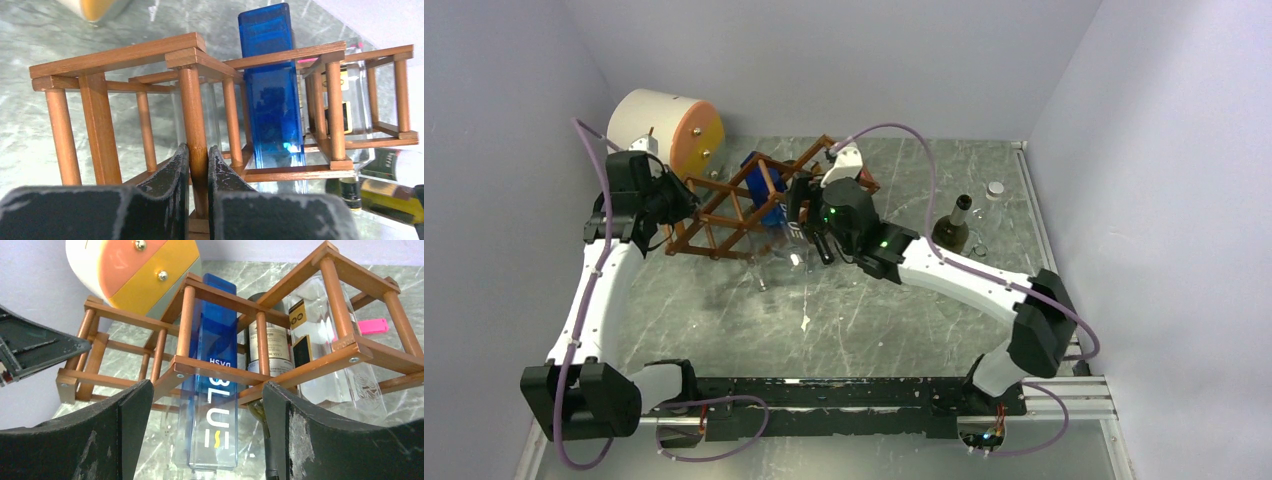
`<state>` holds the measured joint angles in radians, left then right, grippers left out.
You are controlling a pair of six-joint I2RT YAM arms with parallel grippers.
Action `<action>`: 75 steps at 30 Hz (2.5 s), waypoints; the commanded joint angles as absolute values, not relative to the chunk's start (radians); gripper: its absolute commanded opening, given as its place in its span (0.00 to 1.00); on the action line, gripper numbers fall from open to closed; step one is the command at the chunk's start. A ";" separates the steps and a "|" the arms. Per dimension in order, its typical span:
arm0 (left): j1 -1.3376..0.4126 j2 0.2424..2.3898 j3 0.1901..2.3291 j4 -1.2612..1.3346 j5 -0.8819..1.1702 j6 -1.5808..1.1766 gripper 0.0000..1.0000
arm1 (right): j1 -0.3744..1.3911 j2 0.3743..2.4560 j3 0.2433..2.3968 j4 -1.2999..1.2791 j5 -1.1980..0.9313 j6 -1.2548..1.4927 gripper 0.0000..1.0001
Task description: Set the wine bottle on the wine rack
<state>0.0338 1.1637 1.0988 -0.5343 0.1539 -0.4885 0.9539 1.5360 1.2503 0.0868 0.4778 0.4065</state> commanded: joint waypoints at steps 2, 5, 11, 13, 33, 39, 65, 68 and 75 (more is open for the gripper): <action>-0.053 1.148 1.094 -0.488 0.350 -0.590 0.09 | 0.912 1.448 1.181 -0.032 0.312 0.430 0.83; -0.067 1.146 1.084 -0.479 0.331 -0.612 0.15 | 0.910 1.428 1.171 -0.107 0.272 0.413 0.83; -0.069 1.142 1.078 -0.498 0.274 -0.589 0.29 | 0.910 1.428 1.166 -0.168 0.194 0.384 0.83; -0.069 1.136 1.078 -0.513 0.242 -0.573 0.34 | 0.908 1.441 1.174 -0.179 0.161 0.375 0.83; -0.069 1.076 1.144 -0.606 0.193 -0.405 0.63 | 0.911 1.608 1.219 -0.202 0.142 0.498 0.80; -0.069 1.060 1.191 -0.650 0.190 -0.378 0.62 | 0.910 1.630 1.207 -0.137 0.162 0.565 0.71; -0.069 0.901 1.167 -0.477 0.483 -0.274 0.62 | 0.852 1.233 1.280 -0.327 0.667 0.344 0.80; -0.069 0.891 1.164 -0.465 0.491 -0.264 0.62 | 0.825 1.181 1.308 -0.382 0.770 0.296 0.80; -0.069 0.869 1.154 -0.409 0.550 -0.259 0.63 | 0.693 1.120 1.301 -0.393 0.945 0.220 0.82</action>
<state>-0.0628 0.8913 1.1622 -0.4812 0.4808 -0.2760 0.7540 1.1412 1.3117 -0.3676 0.7887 0.2905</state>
